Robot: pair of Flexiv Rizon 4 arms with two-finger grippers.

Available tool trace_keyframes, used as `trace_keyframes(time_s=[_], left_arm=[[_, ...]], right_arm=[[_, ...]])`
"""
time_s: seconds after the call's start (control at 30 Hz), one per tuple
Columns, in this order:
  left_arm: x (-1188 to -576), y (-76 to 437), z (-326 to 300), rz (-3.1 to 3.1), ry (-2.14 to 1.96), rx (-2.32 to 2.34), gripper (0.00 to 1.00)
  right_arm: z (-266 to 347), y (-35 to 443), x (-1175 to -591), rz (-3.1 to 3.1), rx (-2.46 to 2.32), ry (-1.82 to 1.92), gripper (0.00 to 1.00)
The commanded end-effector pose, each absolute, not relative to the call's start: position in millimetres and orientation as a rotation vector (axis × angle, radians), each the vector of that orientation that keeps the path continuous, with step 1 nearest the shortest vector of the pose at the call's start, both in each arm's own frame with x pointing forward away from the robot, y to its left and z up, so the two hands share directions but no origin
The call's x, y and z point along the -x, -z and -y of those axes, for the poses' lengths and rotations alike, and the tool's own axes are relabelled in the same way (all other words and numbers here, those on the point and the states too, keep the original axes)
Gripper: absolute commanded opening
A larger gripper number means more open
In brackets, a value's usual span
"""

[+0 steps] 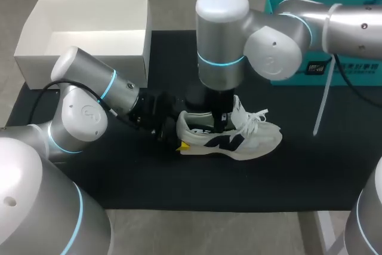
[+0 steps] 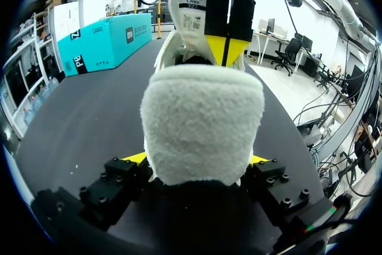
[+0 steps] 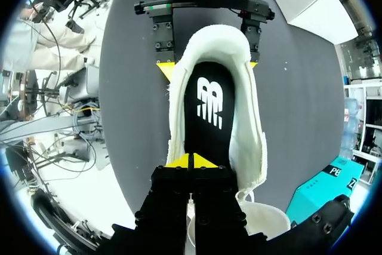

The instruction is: Take the shoe out of the shoebox, open the shoe tongue, remove and reinsert the insole, then place the shoe into the shoebox

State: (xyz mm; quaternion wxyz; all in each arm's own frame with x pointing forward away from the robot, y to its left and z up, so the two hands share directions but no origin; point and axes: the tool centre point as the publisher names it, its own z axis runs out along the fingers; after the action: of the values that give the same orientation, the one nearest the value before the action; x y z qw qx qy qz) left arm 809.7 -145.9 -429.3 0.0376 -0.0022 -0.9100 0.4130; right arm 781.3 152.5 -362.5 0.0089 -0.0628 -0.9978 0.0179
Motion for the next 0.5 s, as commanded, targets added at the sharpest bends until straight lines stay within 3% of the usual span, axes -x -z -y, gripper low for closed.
trace_keyframes(time_s=[0.03, 0.5], left_arm=[[-809.5, 429.3, 144.7, 2.791, -1.268, 0.007, 0.0], [-809.5, 429.3, 144.7, 2.791, -1.268, 0.007, 0.0]], right_arm=[[-156.6, 372.5, -781.1, 3.102, 0.177, -0.083, 0.0], [-165.8, 391.9, -812.0, 3.09, 0.169, -0.106, 0.0]])
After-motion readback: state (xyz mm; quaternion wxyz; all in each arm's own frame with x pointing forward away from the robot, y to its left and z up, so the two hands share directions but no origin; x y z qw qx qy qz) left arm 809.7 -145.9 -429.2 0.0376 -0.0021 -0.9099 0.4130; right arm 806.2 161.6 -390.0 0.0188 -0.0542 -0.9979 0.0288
